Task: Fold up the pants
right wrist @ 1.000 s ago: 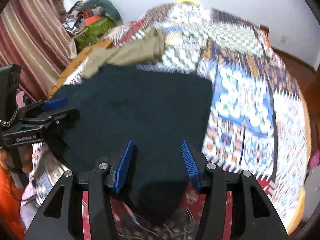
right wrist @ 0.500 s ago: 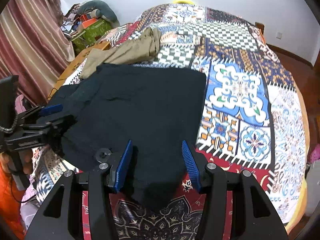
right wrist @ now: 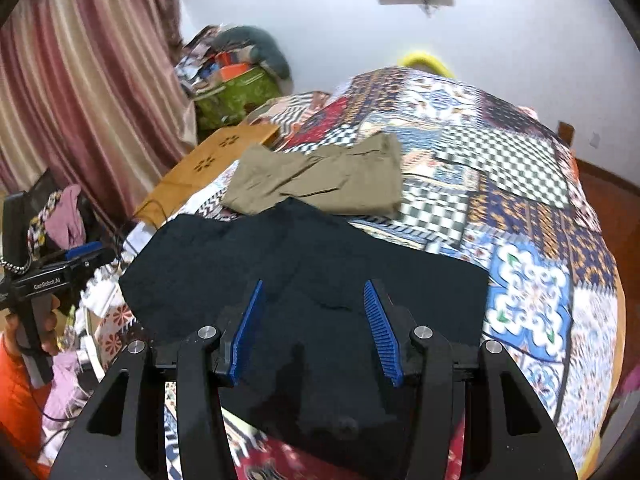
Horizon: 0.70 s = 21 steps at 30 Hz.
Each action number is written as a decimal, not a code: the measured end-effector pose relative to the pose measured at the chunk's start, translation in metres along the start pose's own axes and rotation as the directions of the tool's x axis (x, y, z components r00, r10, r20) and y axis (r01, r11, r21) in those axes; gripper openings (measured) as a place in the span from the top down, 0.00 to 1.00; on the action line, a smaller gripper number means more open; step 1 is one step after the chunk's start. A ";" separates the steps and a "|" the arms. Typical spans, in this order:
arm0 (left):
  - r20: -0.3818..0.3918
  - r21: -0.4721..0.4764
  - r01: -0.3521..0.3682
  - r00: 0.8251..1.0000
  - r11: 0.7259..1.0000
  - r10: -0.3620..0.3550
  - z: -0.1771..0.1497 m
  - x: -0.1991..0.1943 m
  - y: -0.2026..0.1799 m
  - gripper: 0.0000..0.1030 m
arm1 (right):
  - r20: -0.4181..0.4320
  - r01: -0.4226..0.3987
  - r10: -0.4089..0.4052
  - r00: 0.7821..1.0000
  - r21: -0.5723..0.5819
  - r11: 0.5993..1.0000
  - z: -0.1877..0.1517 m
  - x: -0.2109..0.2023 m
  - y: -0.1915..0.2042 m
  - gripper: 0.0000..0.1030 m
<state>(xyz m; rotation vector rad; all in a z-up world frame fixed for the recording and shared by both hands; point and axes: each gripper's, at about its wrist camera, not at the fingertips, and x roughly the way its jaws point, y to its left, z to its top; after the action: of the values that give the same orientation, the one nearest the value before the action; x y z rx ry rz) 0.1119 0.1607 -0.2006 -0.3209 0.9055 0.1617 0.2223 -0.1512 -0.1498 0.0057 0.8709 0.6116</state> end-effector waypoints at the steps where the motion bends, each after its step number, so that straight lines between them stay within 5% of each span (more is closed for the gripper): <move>1: -0.013 -0.020 0.002 1.000 1.000 -0.002 -0.004 0.003 0.007 0.22 | -0.015 -0.015 0.015 1.000 -0.005 1.000 0.000 0.007 0.005 0.54; 6: -0.097 -0.136 0.042 0.994 0.990 -0.055 -0.031 0.023 0.039 0.22 | -0.100 -0.031 0.030 0.995 -0.011 0.999 -0.012 0.037 0.017 0.54; 11: -0.148 -0.262 0.139 0.972 0.955 -0.182 -0.050 0.044 0.051 0.22 | -0.179 -0.019 0.017 0.984 -0.010 1.000 -0.028 0.053 0.023 0.53; 21: -0.142 -0.294 0.234 0.948 0.927 -0.285 -0.048 0.060 0.041 0.22 | -0.206 0.009 -0.018 0.978 -0.042 0.999 -0.037 0.060 0.032 0.51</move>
<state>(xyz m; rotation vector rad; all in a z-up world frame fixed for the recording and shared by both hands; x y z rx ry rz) 0.1017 0.1830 -0.2846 -0.7205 1.0136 0.0095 0.2090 -0.1036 -0.2088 -0.1022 1.0581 0.6247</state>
